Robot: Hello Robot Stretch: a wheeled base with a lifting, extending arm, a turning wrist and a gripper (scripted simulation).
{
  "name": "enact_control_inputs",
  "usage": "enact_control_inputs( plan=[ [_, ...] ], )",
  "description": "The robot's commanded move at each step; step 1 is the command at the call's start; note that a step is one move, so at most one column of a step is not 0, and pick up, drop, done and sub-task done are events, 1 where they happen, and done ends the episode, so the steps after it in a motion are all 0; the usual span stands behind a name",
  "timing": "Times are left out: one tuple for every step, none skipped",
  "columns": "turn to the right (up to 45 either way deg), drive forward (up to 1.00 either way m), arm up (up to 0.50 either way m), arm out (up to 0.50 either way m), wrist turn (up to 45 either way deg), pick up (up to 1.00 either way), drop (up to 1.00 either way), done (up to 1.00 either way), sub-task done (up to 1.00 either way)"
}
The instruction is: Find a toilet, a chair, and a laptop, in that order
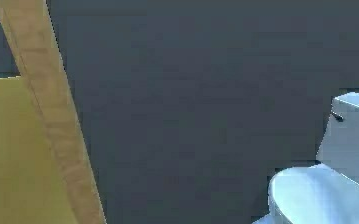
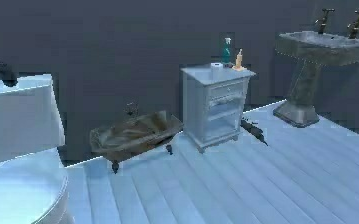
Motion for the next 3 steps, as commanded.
enact_control_inputs(
  plan=[
    [-45.0, 0.00, 0.00, 0.00, 0.0, 0.00, 0.00, 0.00, 0.00],
    [-42.0, 0.00, 0.00, 0.00, 0.0, 0.00, 0.00, 0.00, 0.00],
    [0.0, 0.30, 0.00, 0.00, 0.0, 0.00, 0.00, 0.00, 0.00]
  ],
)
